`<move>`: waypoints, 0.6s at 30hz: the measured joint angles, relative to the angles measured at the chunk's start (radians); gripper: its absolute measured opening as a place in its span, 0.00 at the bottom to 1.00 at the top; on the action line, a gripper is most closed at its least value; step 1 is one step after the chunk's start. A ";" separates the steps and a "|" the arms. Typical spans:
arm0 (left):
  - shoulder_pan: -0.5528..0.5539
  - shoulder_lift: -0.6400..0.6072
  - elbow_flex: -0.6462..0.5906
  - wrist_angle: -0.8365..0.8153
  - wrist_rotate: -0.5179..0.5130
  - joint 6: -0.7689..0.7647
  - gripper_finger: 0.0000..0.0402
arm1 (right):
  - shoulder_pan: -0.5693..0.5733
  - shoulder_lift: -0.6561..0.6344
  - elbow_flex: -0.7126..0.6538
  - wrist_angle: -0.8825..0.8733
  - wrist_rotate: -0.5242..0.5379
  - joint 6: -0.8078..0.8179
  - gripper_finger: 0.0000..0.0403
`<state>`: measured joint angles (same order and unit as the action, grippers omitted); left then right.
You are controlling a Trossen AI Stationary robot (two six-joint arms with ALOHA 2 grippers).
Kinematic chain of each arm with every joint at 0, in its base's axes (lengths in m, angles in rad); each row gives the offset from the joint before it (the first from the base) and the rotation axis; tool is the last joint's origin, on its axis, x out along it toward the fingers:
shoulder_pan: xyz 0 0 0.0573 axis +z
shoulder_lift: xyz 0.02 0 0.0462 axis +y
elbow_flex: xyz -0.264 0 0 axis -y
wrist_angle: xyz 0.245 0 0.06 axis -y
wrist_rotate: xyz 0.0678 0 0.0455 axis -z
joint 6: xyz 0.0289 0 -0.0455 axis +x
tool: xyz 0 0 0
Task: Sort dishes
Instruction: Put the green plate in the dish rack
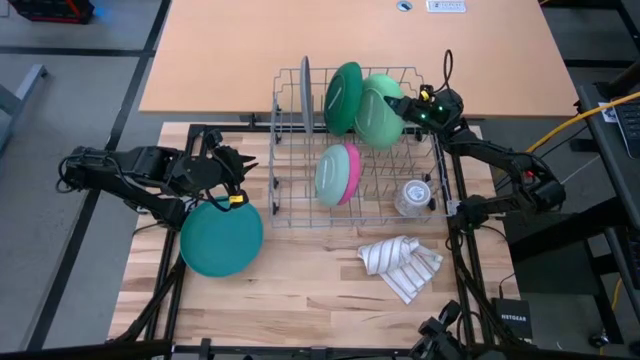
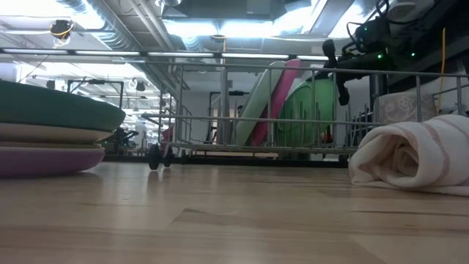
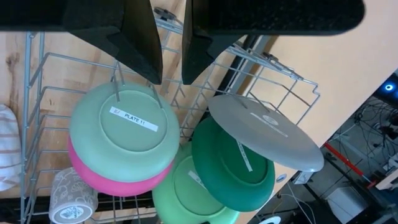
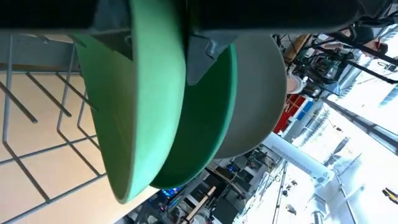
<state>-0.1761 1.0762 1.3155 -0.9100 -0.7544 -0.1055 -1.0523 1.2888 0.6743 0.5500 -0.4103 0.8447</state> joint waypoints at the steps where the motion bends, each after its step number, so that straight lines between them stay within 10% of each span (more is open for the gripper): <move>1: 0.000 0.000 0.000 0.000 0.000 0.000 0.13 | 0.000 0.001 0.000 0.007 0.000 0.001 0.07; 18: 0.000 0.000 0.000 0.001 0.000 0.000 0.13 | -0.001 0.007 -0.001 0.098 0.100 0.051 0.08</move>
<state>-0.1761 1.0760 1.3155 -0.9092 -0.7544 -0.1055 -1.0531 1.2959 0.6735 0.6477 -0.3104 0.8957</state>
